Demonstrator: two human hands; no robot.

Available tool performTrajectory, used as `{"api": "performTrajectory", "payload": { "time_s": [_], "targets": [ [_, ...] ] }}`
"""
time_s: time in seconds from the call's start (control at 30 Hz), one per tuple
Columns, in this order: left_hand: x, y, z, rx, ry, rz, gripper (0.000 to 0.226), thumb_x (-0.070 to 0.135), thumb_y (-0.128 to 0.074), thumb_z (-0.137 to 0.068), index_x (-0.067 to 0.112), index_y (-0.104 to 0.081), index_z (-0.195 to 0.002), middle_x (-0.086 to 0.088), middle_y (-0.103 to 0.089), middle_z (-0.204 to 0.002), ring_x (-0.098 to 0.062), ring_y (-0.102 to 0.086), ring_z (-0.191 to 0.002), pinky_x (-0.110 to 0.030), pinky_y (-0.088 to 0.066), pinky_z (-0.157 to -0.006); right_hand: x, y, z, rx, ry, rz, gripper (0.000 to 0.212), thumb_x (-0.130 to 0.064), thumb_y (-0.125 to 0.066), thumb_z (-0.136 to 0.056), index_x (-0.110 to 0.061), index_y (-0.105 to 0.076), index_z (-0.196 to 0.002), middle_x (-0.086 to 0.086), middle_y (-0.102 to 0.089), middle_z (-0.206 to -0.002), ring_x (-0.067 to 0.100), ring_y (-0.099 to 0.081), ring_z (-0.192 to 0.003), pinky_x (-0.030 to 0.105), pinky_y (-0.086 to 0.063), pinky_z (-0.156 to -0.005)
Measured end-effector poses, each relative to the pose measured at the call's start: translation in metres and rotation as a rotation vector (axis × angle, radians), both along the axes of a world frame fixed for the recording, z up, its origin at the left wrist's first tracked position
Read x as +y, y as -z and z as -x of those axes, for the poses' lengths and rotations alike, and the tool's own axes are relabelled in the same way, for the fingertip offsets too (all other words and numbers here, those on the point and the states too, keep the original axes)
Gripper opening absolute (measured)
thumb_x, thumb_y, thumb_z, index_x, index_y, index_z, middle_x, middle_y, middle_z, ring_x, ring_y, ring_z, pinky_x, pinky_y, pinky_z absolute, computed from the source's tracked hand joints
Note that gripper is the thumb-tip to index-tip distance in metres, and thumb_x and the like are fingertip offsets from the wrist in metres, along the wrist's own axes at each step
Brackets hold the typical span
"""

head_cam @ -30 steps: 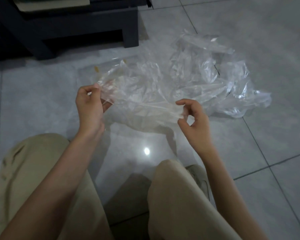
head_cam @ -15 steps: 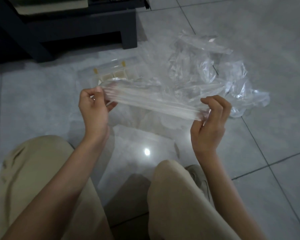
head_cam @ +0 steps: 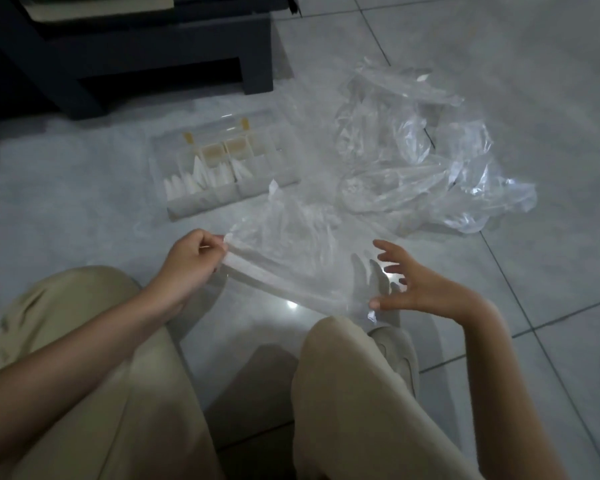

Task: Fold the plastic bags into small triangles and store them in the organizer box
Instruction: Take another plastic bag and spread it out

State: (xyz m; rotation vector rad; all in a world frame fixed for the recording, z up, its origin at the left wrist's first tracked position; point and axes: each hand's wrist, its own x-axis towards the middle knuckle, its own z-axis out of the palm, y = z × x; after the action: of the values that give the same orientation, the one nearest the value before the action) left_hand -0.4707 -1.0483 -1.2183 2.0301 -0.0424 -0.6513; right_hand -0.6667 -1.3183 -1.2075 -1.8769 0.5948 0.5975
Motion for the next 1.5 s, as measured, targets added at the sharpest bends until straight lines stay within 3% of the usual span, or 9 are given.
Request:
{"api": "performTrajectory", "payload": {
  "time_s": [0.13, 0.27, 0.43, 0.63, 0.77, 0.97, 1.13, 1.33, 1.5],
  "targets": [
    [0.002, -0.005, -0.009, -0.07, 0.212, -0.19, 0.005, 0.012, -0.061, -0.091, 0.012, -0.056, -0.091, -0.006, -0.058, -0.107, -0.016, -0.053, -0.096, -0.026, -0.04, -0.081, 0.0, 0.005, -0.022, -0.231, 0.144, 0.029, 0.061, -0.026, -0.069, -0.086, -0.04, -0.037, -0.136, -0.006, -0.045, -0.134, 0.01, -0.05, -0.117, 0.028, -0.041, -0.103],
    [-0.024, -0.005, -0.018, -0.138, 0.274, -0.166, 0.032, 0.027, -0.058, -0.095, 0.01, -0.057, -0.122, 0.004, -0.052, -0.114, -0.009, -0.048, -0.108, -0.022, -0.035, -0.09, 0.008, 0.03, -0.059, -0.406, 0.112, 0.183, 0.053, -0.007, -0.062, -0.091, -0.037, -0.043, -0.13, -0.002, -0.04, -0.132, 0.015, -0.056, -0.102, 0.014, -0.044, -0.086],
    [-0.06, 0.01, -0.028, -0.163, 0.306, -0.093, 0.031, 0.033, -0.059, -0.094, 0.002, -0.063, -0.094, -0.003, -0.054, -0.078, -0.014, -0.048, -0.07, -0.029, -0.037, -0.066, 0.017, 0.048, -0.093, -0.471, 0.043, 0.266, 0.054, -0.009, -0.066, -0.087, -0.036, -0.047, -0.129, -0.005, -0.032, -0.132, 0.015, -0.051, -0.098, 0.012, -0.042, -0.087],
    [-0.066, 0.023, -0.024, -0.027, 0.101, 0.106, 0.02, 0.018, -0.057, -0.096, 0.004, -0.069, -0.088, -0.003, -0.06, -0.069, 0.003, -0.05, -0.049, -0.011, -0.039, -0.054, 0.026, 0.039, -0.1, -0.518, -0.042, 0.23, 0.044, -0.005, -0.067, -0.084, -0.029, -0.057, -0.119, -0.008, -0.038, -0.129, 0.008, -0.049, -0.114, 0.02, -0.049, -0.085],
    [-0.064, 0.024, -0.025, -0.007, 0.094, 0.175, 0.021, 0.015, -0.057, -0.096, 0.002, -0.069, -0.087, 0.002, -0.06, -0.058, 0.003, -0.051, -0.048, -0.011, -0.041, -0.055, 0.032, 0.03, -0.103, -0.551, -0.01, 0.212, 0.026, -0.002, -0.067, -0.083, -0.023, -0.061, -0.098, -0.008, -0.051, -0.117, 0.009, -0.054, -0.105, 0.009, -0.044, -0.074],
    [-0.066, 0.028, -0.027, -0.09, 0.076, 0.171, 0.041, 0.014, -0.051, -0.099, 0.016, -0.051, -0.058, 0.016, -0.05, -0.04, 0.003, -0.045, -0.042, -0.012, -0.035, -0.051, 0.038, 0.022, -0.097, -0.634, 0.128, 0.246, 0.029, -0.004, -0.062, -0.083, -0.028, -0.059, -0.1, -0.011, -0.057, -0.111, 0.019, -0.06, -0.092, 0.027, -0.05, -0.074],
    [-0.059, 0.028, -0.029, -0.088, 0.051, 0.205, 0.04, 0.01, -0.048, -0.1, 0.013, -0.053, -0.06, 0.016, -0.054, -0.043, 0.006, -0.05, -0.044, -0.007, -0.036, -0.052, 0.029, 0.013, -0.085, -0.686, 0.209, 0.234, 0.016, -0.007, -0.066, -0.087, -0.021, -0.061, -0.095, -0.008, -0.06, -0.103, 0.012, -0.058, -0.086, 0.019, -0.048, -0.068],
    [-0.051, 0.032, -0.039, -0.087, 0.063, 0.187, 0.036, 0.015, -0.048, -0.101, 0.014, -0.058, -0.066, 0.013, -0.059, -0.047, 0.004, -0.053, -0.046, -0.009, -0.039, -0.054, 0.001, -0.004, -0.068, -0.376, -0.13, 0.209, 0.016, -0.017, -0.078, -0.079, -0.021, -0.063, -0.08, -0.009, -0.06, -0.114, 0.002, -0.058, -0.094, 0.012, -0.042, -0.079],
    [-0.037, 0.046, -0.046, -0.028, 0.01, 0.147, 0.036, 0.018, -0.045, -0.102, 0.016, -0.059, -0.069, 0.013, -0.06, -0.047, 0.004, -0.053, -0.045, -0.013, -0.042, -0.054, -0.016, -0.02, -0.053, -0.287, -0.065, 0.162, 0.02, -0.025, -0.074, -0.082, -0.012, -0.067, -0.067, -0.009, -0.065, -0.108, 0.002, -0.06, -0.098, 0.014, -0.042, -0.085]
  ]
}}
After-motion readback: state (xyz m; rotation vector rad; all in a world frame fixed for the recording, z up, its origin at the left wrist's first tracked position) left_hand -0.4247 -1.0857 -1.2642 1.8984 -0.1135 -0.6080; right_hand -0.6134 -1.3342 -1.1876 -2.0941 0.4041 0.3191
